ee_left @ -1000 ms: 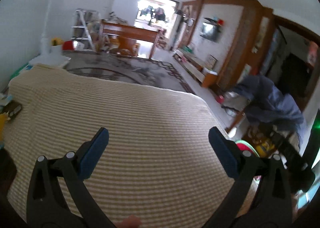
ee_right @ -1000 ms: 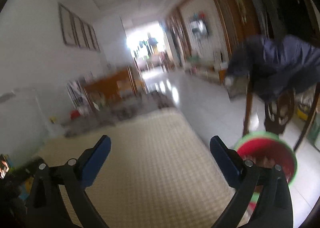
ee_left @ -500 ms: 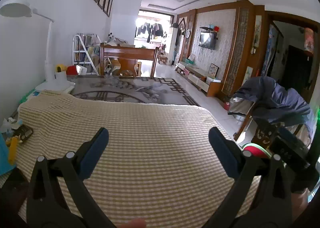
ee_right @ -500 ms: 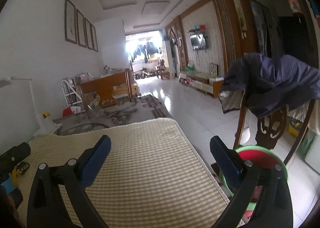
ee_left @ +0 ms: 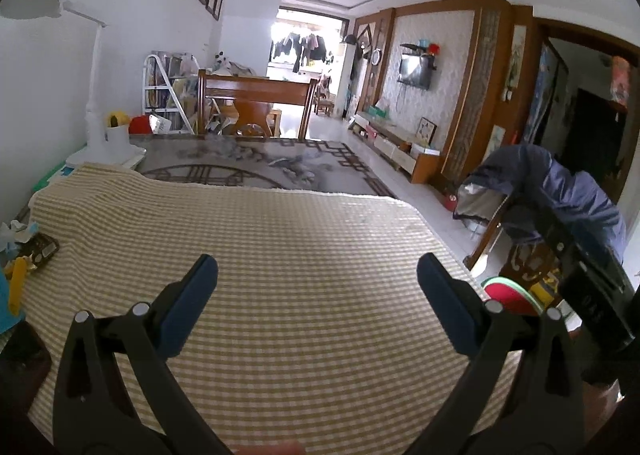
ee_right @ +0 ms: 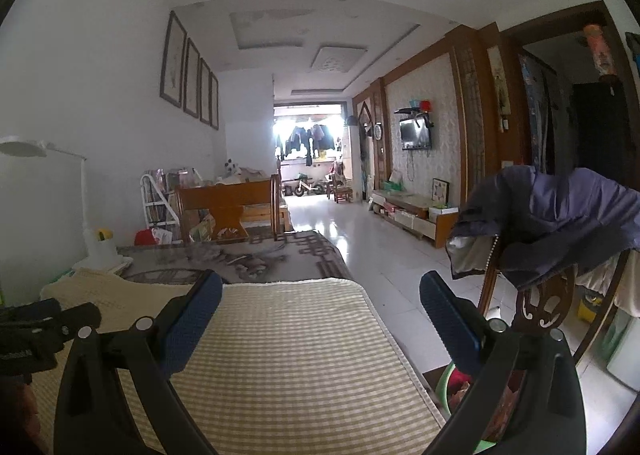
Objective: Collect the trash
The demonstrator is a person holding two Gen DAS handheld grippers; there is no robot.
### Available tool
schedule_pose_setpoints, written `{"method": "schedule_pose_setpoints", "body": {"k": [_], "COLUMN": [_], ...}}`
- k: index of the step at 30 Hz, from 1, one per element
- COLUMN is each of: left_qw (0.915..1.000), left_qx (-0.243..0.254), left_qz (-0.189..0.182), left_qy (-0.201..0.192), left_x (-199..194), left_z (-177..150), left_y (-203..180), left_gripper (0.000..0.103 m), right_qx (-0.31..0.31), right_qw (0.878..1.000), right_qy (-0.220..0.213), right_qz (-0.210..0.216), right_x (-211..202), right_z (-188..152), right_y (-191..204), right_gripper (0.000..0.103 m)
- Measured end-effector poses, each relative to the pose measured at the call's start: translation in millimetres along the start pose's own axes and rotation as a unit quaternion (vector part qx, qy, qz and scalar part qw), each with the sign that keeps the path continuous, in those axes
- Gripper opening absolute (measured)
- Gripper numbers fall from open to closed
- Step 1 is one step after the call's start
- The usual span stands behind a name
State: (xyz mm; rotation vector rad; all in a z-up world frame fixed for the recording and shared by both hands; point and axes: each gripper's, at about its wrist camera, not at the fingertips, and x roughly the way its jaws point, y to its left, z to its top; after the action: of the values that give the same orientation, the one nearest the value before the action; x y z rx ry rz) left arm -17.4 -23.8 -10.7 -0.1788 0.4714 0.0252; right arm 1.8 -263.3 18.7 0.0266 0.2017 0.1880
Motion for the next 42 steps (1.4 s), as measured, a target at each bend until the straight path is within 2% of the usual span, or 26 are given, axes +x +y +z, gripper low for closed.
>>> {"method": "schedule_pose_setpoints", "body": {"k": [9, 38, 42], "left_qw": [0.9997, 0.9993, 0.9989], "left_qx": [-0.012, -0.003, -0.003], "left_qz": [-0.004, -0.001, -0.010], "left_qy": [0.022, 0.036, 0.045], "left_x": [5.0, 7.9, 9.5], "left_z": [-3.8, -7.6, -9.6], "left_y": [3.5, -0.9, 0.4], "left_gripper": [0.098, 0.098, 0.098], "right_qx": [0.007, 0.014, 0.016], "right_qw": [1.000, 0.999, 0.999], "right_qy": [0.013, 0.036, 0.040], "right_qz": [-0.003, -0.002, -0.002], "right_x": [4.2, 13.1, 14.2], "right_z": [-2.7, -9.2, -11.1], "right_y": [-0.7, -6.8, -7.7], "right_gripper": [0.096, 0.096, 0.096]}}
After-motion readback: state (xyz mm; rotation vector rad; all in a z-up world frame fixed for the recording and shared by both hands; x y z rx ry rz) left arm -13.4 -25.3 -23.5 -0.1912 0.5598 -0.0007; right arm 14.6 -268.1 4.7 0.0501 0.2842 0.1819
